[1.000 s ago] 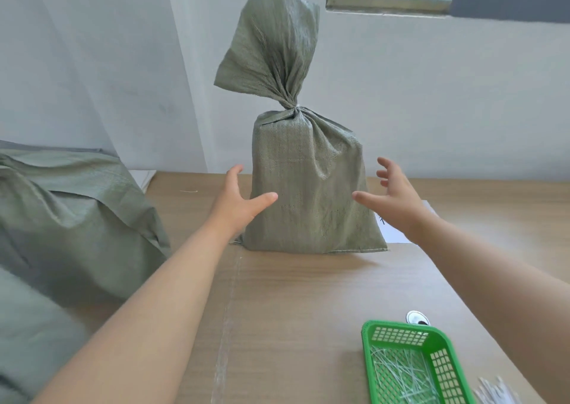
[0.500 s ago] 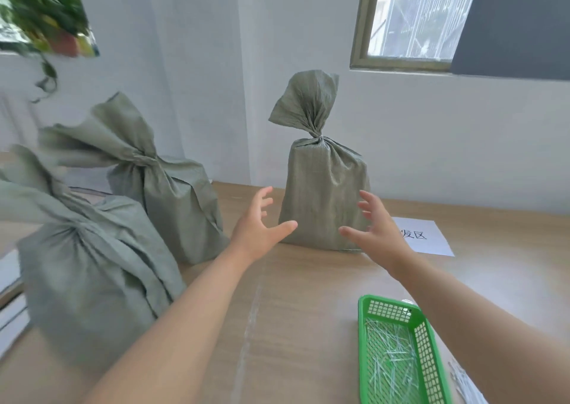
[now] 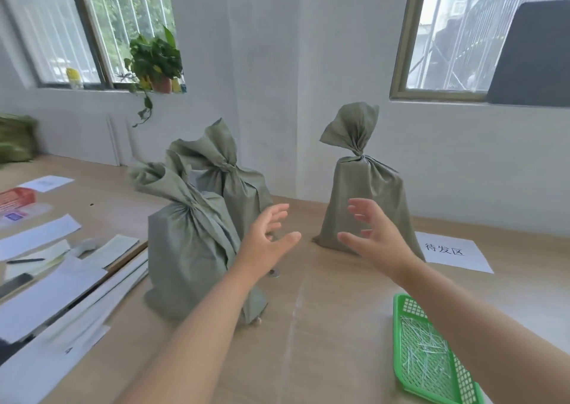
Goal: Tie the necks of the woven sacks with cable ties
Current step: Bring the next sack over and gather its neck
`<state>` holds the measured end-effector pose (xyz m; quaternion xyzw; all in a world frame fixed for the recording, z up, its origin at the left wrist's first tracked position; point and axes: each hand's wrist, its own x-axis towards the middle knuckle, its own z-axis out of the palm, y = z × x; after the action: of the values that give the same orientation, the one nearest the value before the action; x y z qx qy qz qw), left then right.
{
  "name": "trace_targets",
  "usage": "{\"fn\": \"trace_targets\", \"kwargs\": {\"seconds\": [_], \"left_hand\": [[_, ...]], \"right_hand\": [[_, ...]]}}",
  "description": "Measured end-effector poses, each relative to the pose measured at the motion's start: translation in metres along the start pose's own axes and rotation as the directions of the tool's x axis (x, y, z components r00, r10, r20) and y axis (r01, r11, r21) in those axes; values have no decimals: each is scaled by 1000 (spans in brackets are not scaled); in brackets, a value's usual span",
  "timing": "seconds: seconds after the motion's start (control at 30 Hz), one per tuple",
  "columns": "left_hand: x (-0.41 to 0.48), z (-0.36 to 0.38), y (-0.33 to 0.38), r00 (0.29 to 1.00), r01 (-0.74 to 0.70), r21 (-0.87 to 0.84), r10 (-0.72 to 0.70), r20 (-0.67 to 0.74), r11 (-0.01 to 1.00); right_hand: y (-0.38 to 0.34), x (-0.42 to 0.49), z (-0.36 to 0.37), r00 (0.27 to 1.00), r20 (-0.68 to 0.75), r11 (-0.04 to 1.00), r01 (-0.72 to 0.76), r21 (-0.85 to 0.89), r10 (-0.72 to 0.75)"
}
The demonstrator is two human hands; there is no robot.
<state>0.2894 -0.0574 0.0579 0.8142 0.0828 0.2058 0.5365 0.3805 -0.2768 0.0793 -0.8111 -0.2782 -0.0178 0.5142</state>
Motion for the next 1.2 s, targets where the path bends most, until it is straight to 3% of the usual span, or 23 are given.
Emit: {"fn": "trace_targets", "kwargs": {"seconds": [0.37,0.6,0.93,1.2], "left_hand": [[-6,-182,-76,996,74,-24,-75,-44,997],[22,-280,-132,983,174,41,-171,-65,984],[80,-310,-164,985,171,94,-167,-48,981],[132,-299,-185,993,96,159,-105,53,983]], "right_hand": [[-83,24,161,999,21,999,23,30,-24],[-115,65,256,995,58,996,-82,17,81],[-116,132,328,975,175,983,-112,-148,137],[-90,174,373,966,193,978,-146,-149,174]]}}
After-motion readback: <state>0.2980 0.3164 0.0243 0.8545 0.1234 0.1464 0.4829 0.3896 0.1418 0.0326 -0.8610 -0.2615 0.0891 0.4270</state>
